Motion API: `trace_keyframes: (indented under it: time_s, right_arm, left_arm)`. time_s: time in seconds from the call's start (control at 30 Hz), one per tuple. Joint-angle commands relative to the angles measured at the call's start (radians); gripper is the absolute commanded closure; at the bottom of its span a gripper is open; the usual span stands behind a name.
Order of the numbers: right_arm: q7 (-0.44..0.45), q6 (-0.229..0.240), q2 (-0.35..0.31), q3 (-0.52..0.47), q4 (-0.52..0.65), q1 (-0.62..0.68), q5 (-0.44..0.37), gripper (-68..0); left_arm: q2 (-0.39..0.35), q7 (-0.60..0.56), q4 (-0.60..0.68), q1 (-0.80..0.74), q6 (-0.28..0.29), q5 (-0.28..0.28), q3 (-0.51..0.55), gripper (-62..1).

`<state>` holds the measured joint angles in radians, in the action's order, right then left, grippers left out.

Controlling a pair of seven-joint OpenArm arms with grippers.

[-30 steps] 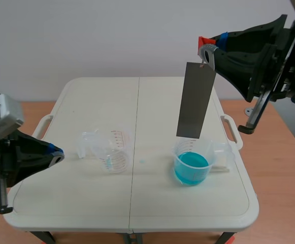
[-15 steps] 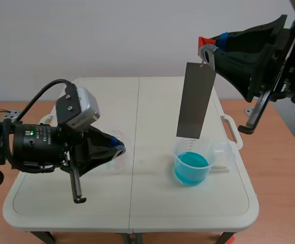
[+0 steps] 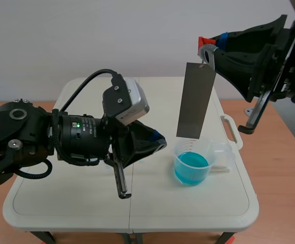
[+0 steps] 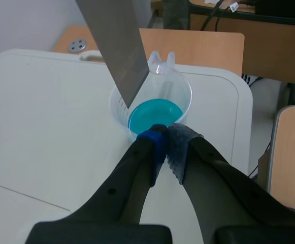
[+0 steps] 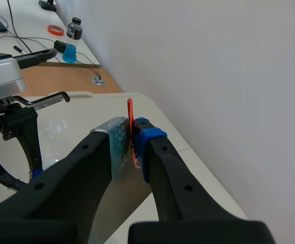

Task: Hold the metal plate by the orange handle, dip it into the blue solution, take it out and point at it, then put the plate back in the beaker on the left.
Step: 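Raise the plate and point at it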

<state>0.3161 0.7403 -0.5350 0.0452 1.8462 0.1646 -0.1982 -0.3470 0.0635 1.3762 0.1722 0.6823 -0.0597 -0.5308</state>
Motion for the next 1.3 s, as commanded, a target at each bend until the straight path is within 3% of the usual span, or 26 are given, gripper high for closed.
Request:
trace_keyframes:
  time_s: [0.0,0.2,0.43,0.97,1.27]
  right_arm:
    - [0.015,0.005,-0.01,-0.014,0.021,-0.01,-0.014,-1.3]
    - [0.015,0.005,-0.01,-0.014,0.021,-0.01,-0.014,-1.3]
    - [0.015,0.005,-0.01,-0.014,0.021,-0.01,-0.014,-1.3]
    - [0.015,0.005,-0.01,-0.014,0.021,-0.01,-0.014,-1.3]
    - [0.015,0.005,-0.01,-0.014,0.021,-0.01,-0.014,-1.3]
  left_arm:
    - [0.013,-0.009,0.01,0.008,-0.018,0.002,0.0,-1.5]
    - [0.053,0.002,-0.016,0.011,-0.069,0.053,0.0,-1.5]
    - [0.07,-0.001,-0.081,0.025,-0.09,0.065,0.0,-1.5]
    - [0.069,-0.013,-0.095,0.032,-0.093,0.073,0.0,-1.5]
    - [-0.024,-0.014,-0.088,-0.003,-0.097,0.035,0.053,-1.5]
